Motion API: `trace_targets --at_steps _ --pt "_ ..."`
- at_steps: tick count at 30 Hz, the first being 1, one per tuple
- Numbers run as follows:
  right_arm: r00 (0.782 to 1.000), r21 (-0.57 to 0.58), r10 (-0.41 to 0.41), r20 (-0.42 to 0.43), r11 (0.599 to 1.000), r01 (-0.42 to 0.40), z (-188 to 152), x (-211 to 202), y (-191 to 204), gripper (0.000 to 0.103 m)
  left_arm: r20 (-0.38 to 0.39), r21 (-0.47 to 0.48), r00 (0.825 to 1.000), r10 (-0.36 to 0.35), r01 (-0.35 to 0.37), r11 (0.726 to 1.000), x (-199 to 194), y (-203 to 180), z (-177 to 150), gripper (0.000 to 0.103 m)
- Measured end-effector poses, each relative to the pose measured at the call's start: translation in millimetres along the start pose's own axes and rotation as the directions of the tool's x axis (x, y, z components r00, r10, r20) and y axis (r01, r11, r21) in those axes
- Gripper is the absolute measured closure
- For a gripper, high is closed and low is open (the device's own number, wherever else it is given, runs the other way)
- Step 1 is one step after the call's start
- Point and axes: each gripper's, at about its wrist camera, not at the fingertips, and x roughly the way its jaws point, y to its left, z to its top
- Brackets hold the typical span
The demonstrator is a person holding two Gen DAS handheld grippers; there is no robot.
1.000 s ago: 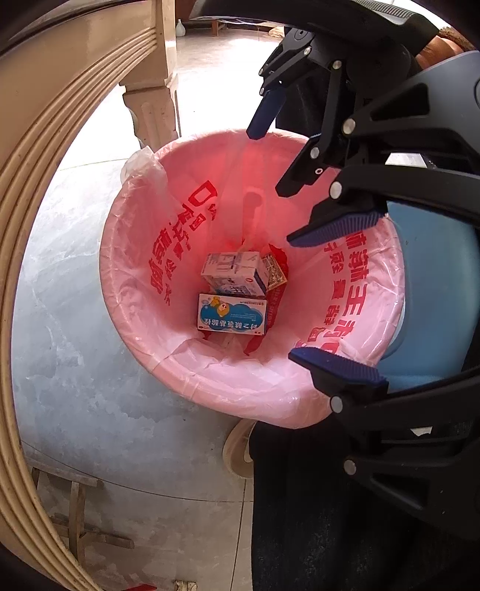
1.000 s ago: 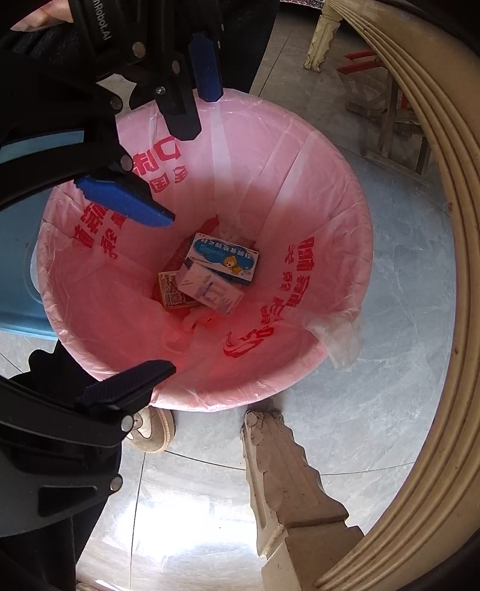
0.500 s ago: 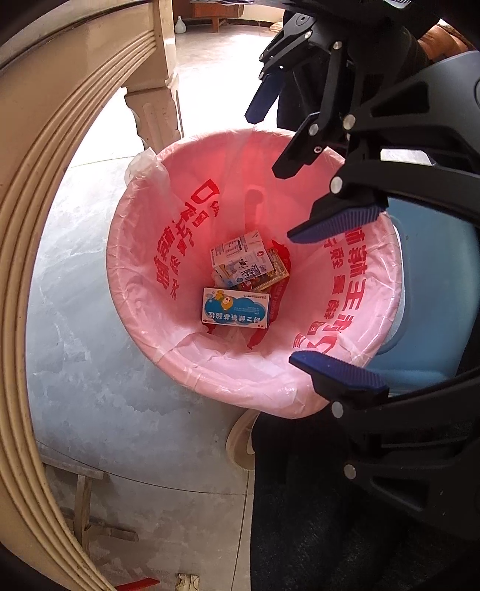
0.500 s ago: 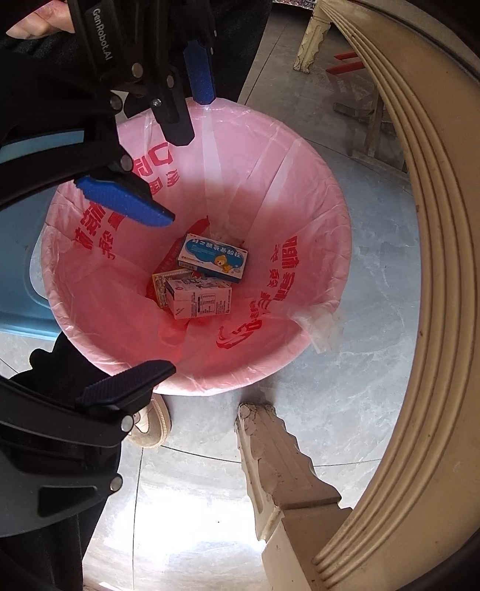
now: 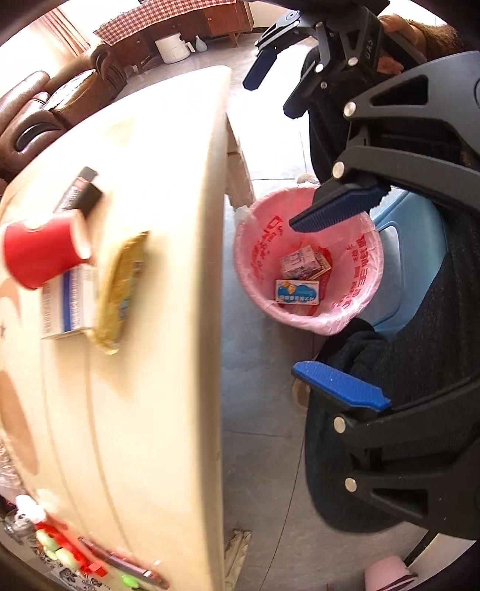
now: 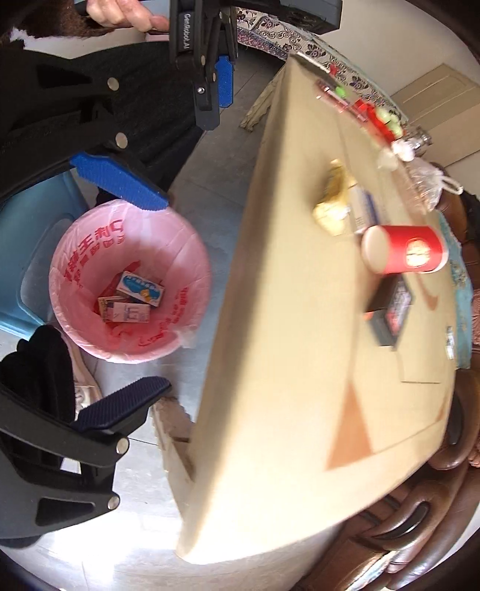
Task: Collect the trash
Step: 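Move the left tool to the yellow snack wrapper while the right tool approaches the black box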
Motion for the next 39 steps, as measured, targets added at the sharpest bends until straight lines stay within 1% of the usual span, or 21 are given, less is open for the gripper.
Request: trace_targets --at_steps 2,3,6,9,12,14,16,18,19,20,23,25,28,31,33,36,39 --pt "0.998 -0.029 -0.003 0.064 1.000 0.005 22 -27 2 0.007 0.050 -0.003 0.999 -0.007 0.007 1.000 -30 6 19 0.030" --pt "0.996 -0.043 -0.007 0.093 0.999 0.011 34 -38 4 0.007 0.066 -0.005 0.998 0.001 -0.001 1.000 -43 9 28 0.028" --pt "0.989 -0.068 0.002 0.150 0.998 0.008 65 -65 8 0.007 0.098 0.008 0.994 0.057 -0.058 0.998 -72 10 56 0.026" --pt "0.983 -0.077 0.045 0.180 0.997 -0.032 94 -86 11 0.007 0.110 0.036 0.987 0.114 -0.119 0.992 -88 4 80 0.026" --pt "0.975 -0.087 0.076 0.208 0.994 -0.059 113 -101 16 0.007 0.107 0.039 0.984 0.141 -0.146 0.989 -96 5 101 0.026" --pt "0.972 -0.108 0.074 0.222 0.993 -0.051 124 -106 21 0.007 0.090 0.037 0.986 0.141 -0.145 0.989 -95 6 111 0.026" --pt "0.971 -0.139 0.044 0.236 0.990 -0.011 135 -109 25 0.007 0.065 0.016 0.991 0.118 -0.119 0.993 -92 8 112 0.026" --pt "0.972 -0.161 0.019 0.234 0.987 0.020 146 -107 25 0.007 0.029 -0.029 0.996 0.083 -0.082 0.996 -85 11 109 0.026" --pt "0.973 -0.168 0.018 0.229 0.986 0.021 151 -108 24 0.007 0.010 -0.059 0.998 0.068 -0.067 0.996 -80 12 108 0.026" --pt "0.975 -0.175 0.023 0.222 0.984 0.017 157 -107 23 0.007 -0.003 -0.081 0.998 0.062 -0.062 0.995 -77 12 107 0.026" --pt "0.976 -0.202 0.021 0.215 0.979 0.023 175 -107 20 0.007 -0.031 -0.105 0.997 0.075 -0.078 0.991 -70 7 105 0.026" --pt "0.976 -0.229 0.014 0.217 0.973 0.037 184 -105 19 0.007 -0.035 -0.141 0.998 0.060 -0.065 0.988 -70 6 104 0.026" --pt "0.979 -0.280 0.013 0.202 0.959 0.046 198 -95 18 0.007 -0.022 -0.197 0.997 0.069 -0.072 0.978 -69 6 107 0.026" --pt "0.987 -0.325 0.026 0.160 0.945 0.028 208 -78 15 0.007 -0.025 -0.271 0.997 0.070 -0.075 0.960 -61 10 110 0.026" --pt "0.991 -0.358 0.029 0.127 0.934 0.019 213 -63 14 0.007 -0.044 -0.310 0.997 0.061 -0.071 0.948 -51 10 111 0.026" --pt "0.996 -0.397 0.013 0.086 0.917 0.022 217 -41 10 0.007 -0.087 -0.352 0.995 0.046 -0.074 0.933 -33 11 114 0.026" --pt "0.999 -0.415 0.020 0.036 0.910 -0.003 221 -21 5 0.007 -0.119 -0.389 0.992 0.031 -0.075 0.918 -19 12 116 0.026"
